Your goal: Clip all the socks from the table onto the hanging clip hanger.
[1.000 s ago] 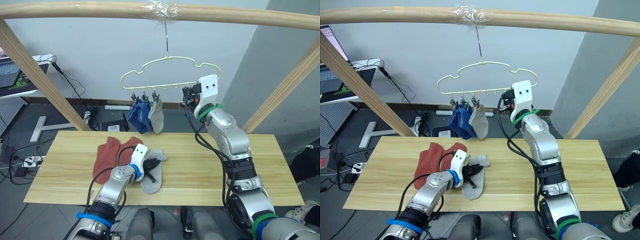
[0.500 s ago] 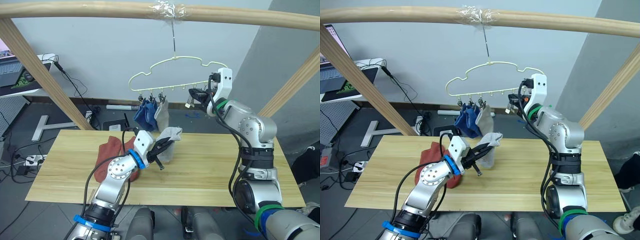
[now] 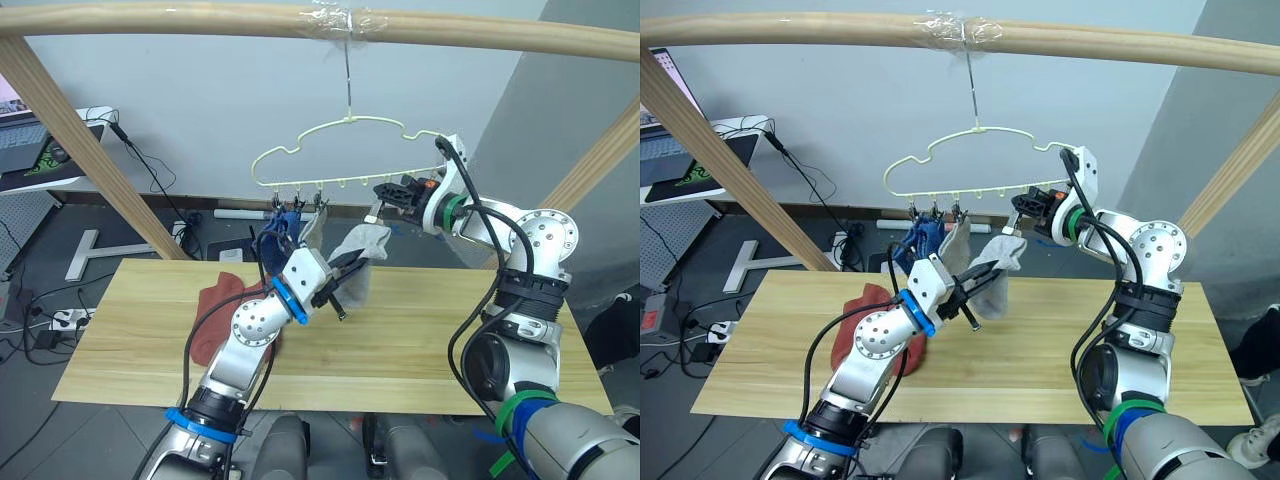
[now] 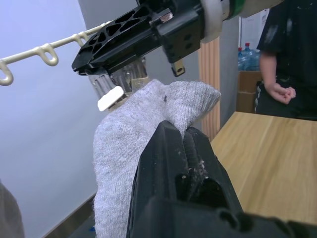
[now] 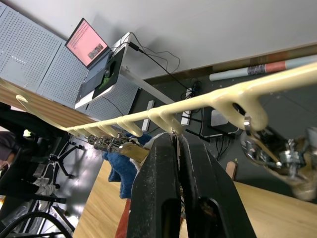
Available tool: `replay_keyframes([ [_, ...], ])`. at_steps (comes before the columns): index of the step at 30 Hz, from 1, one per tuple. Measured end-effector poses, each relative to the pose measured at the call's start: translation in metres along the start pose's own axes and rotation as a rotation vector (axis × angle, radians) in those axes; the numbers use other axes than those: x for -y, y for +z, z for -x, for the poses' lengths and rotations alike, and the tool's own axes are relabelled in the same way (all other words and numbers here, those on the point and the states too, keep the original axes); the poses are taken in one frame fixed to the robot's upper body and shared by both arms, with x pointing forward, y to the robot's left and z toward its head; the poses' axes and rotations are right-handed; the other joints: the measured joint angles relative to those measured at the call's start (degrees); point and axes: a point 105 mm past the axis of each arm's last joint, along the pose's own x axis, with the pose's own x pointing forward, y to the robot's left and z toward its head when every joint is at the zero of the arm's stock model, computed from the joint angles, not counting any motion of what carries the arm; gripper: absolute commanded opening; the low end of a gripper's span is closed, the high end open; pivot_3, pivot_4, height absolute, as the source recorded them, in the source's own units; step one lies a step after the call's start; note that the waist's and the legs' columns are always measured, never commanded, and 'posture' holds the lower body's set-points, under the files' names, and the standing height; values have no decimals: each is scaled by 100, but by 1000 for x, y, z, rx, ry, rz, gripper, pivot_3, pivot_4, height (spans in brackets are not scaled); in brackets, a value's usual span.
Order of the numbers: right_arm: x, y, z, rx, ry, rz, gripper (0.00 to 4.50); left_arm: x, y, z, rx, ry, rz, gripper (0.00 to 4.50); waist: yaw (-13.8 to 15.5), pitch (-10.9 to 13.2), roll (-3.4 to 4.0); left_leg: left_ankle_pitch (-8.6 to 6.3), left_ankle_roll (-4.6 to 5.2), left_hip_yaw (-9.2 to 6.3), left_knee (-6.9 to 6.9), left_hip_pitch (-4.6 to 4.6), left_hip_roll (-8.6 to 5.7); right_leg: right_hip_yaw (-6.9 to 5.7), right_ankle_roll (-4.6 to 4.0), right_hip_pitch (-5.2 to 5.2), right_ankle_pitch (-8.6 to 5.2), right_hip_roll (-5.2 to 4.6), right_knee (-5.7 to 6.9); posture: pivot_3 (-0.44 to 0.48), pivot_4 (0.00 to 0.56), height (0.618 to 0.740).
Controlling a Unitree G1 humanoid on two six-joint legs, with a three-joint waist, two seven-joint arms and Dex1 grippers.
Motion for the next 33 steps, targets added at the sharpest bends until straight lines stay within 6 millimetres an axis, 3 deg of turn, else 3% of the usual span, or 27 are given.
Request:
replay_keyframes([
  [11, -2, -2, 4, -15, 5, -23, 0, -5, 0, -4, 14, 23, -23, 36, -6, 0, 0, -2, 3, 2, -1, -2, 0, -1, 2, -1, -1, 1, -2, -2, 198, 740],
  [15, 1, -1, 6, -4, 3, -45, 1095, -5, 1, -4, 17, 26, -25, 0, -7, 0, 0, -1, 3, 3, -1, -3, 0, 0, 3, -1, -1, 1, -2, -2, 198, 740],
  [24, 8, 0, 8, -3, -15, -69, 4317, -7, 3, -7, 22, 33, -19, 0, -52, 1, 2, -2, 4, 6, -2, -17, 3, 1, -2, -14, 1, 2, -1, -6, 203, 740],
  [27, 7, 6, 12, 17, 7, -54, 4473, -9, 2, -9, 24, 51, 35, 0, -65, 2, 2, -2, 4, 6, -1, -18, 2, 1, 0, -14, 0, 3, -2, -6, 203, 740],
  [28, 4, 8, 15, 29, 29, -40, 4500, -10, 1, -9, 21, 53, 56, 498, -73, 2, 2, -2, 5, 5, -2, -19, 2, 0, 2, -14, -1, 3, -3, -7, 204, 740],
  [33, 1, 6, 27, 64, 67, 10, 4500, -12, 0, -13, 16, 49, 125, 1818, -117, 2, 2, -3, 6, 6, -2, -23, 2, -2, 5, -14, -3, 4, -3, -15, 206, 740],
])
